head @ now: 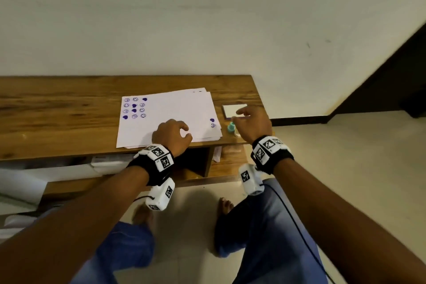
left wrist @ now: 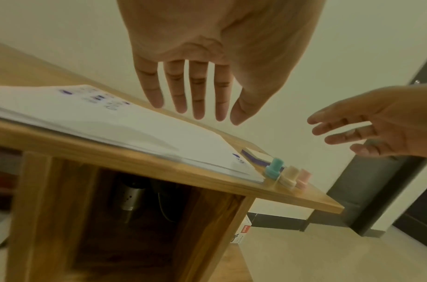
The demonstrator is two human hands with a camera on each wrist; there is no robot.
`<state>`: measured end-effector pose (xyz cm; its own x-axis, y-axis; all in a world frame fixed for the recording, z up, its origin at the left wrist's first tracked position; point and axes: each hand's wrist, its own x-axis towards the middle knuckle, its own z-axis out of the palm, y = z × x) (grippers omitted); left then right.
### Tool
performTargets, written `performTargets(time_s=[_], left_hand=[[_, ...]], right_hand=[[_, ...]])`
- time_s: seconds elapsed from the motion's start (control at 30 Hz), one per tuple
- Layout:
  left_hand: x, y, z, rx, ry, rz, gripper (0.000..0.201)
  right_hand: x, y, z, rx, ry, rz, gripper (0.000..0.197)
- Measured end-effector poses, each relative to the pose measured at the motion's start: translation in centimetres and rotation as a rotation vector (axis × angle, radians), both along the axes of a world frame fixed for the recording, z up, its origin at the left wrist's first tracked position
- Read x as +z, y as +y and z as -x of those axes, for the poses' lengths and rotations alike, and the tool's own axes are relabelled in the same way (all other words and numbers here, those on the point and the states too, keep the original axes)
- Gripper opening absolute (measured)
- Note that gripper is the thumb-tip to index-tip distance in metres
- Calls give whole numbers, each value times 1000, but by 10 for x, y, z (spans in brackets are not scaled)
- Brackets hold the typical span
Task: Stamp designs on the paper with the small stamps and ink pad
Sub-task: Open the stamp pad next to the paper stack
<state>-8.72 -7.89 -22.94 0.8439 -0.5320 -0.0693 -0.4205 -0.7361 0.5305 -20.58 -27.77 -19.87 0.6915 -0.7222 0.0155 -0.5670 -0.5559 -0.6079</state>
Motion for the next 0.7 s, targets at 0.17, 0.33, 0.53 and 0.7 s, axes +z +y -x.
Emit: performTargets(time_s=[0.17, 0.33, 0.53, 0.7], left_hand=[[1, -48, -24, -80, 16, -170, 44], [-5, -77, -47, -118, 75, -246, 56], [-28, -78, -43, -183, 97, -325, 60], [-34, -77, -31, -189, 46, -315, 57]], right_hand=[[1, -48, -33, -34, 256, 21, 56], [-10, -72, -73, 13, 536, 132, 74], [-28, -82, -96, 40, 574, 100, 86], [-43, -80, -103, 44, 628, 78, 99]])
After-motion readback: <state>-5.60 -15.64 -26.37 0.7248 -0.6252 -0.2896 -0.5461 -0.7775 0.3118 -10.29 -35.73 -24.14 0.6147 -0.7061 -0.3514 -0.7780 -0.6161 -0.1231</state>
